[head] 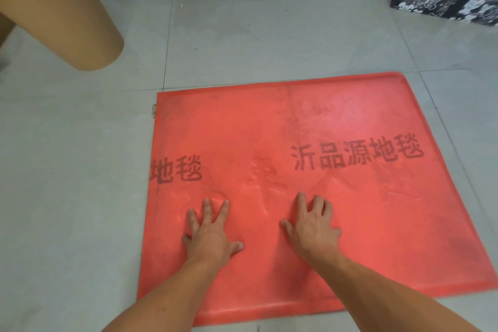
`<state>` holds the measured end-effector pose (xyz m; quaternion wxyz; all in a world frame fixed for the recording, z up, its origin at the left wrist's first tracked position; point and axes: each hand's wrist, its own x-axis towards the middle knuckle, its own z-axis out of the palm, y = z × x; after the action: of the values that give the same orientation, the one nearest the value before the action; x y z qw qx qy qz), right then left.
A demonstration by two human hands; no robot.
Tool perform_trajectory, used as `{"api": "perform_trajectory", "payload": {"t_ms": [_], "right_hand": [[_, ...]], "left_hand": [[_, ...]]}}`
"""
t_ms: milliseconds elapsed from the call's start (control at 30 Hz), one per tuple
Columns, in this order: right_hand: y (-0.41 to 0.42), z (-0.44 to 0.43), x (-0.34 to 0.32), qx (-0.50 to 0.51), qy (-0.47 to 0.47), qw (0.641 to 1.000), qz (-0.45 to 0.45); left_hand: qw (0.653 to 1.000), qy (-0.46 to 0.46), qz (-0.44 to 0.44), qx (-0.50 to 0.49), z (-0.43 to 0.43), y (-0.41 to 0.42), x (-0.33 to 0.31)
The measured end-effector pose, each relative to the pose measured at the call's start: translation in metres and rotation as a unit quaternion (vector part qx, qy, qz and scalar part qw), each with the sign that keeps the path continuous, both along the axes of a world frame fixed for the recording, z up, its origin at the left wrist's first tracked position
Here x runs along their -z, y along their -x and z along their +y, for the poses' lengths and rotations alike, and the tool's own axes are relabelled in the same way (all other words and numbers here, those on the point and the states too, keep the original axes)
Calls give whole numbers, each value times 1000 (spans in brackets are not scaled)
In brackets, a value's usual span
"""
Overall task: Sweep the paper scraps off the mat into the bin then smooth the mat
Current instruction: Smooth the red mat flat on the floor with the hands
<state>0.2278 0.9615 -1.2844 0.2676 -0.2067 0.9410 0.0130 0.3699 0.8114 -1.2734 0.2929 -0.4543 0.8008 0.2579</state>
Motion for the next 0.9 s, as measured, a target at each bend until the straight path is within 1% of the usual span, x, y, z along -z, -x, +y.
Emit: {"api": "perform_trajectory", "payload": {"t_ms": [900], "right_hand": [[4,-3,3,16,15,1000,5]], "left_hand": [[1000,5,11,1,-4,0,4]]}}
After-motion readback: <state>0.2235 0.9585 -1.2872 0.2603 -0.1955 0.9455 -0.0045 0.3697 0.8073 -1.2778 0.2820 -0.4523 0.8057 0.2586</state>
